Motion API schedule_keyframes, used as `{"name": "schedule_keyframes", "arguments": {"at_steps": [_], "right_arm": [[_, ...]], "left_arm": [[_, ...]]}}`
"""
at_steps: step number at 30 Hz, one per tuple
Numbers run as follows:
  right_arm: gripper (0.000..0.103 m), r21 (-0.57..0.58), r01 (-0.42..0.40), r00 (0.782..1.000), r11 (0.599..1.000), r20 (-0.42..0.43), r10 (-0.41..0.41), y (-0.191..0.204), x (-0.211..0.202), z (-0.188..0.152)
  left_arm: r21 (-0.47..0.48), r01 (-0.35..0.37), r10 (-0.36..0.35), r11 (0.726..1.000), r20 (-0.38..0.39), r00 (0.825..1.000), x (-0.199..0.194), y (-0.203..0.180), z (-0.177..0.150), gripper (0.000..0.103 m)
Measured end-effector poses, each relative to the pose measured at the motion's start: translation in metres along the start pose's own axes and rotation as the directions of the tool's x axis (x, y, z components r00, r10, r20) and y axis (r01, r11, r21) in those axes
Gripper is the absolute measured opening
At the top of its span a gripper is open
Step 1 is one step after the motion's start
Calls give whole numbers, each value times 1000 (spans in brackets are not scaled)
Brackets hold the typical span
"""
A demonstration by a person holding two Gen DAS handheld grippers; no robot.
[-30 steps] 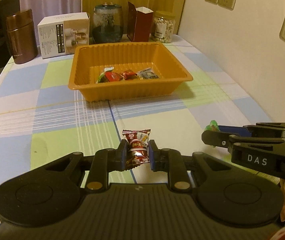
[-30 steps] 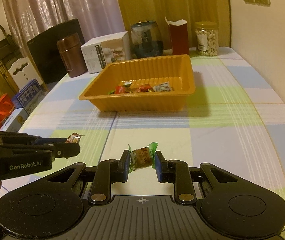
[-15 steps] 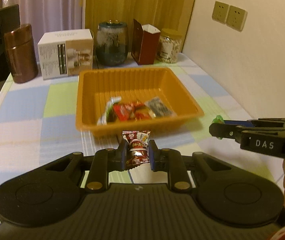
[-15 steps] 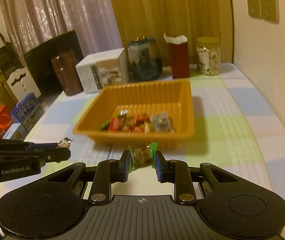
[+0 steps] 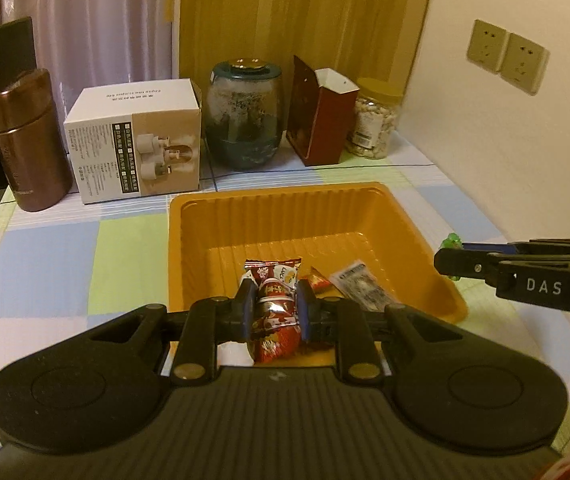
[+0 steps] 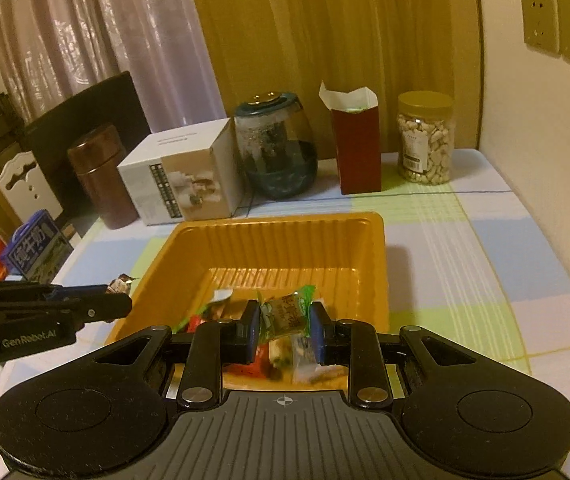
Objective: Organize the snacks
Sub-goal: 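Carry both held candies forward over the orange tray and lower them, then open both tools to drop the candies into the tray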
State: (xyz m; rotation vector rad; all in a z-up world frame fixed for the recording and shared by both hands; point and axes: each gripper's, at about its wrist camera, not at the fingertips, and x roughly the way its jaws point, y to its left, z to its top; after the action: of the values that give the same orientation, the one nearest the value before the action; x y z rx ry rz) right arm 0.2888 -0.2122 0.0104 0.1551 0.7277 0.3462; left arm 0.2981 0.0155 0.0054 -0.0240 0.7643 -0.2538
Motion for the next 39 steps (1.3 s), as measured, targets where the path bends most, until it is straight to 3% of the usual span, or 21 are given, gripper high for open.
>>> {"name": "schedule_keyframes", "arguments": {"at_steps": [16, 17, 18, 19, 39], "right_arm": [[26, 34, 1, 999, 999, -37, 0, -5, 40, 14], [26, 34, 3, 999, 999, -36, -2, -5, 41, 14], [26, 36, 6, 999, 999, -36, -4, -5, 42, 14], [26, 39, 6, 999, 999, -36, -5, -5, 42, 14], [26, 81, -2, 999, 997, -50, 6, -7, 39, 4]], "left_arm": [[-31, -4, 4, 1000, -26, 1000, 43, 11, 13, 19], [-45, 4, -5, 999, -16, 1000, 44, 12, 13, 24], [-58, 9, -10, 998, -13, 1000, 44, 13, 14, 37], [-68, 11, -12, 998, -10, 1000, 45, 14, 14, 40], [27, -47, 47, 999, -19, 999, 20, 9, -12, 43]]}}
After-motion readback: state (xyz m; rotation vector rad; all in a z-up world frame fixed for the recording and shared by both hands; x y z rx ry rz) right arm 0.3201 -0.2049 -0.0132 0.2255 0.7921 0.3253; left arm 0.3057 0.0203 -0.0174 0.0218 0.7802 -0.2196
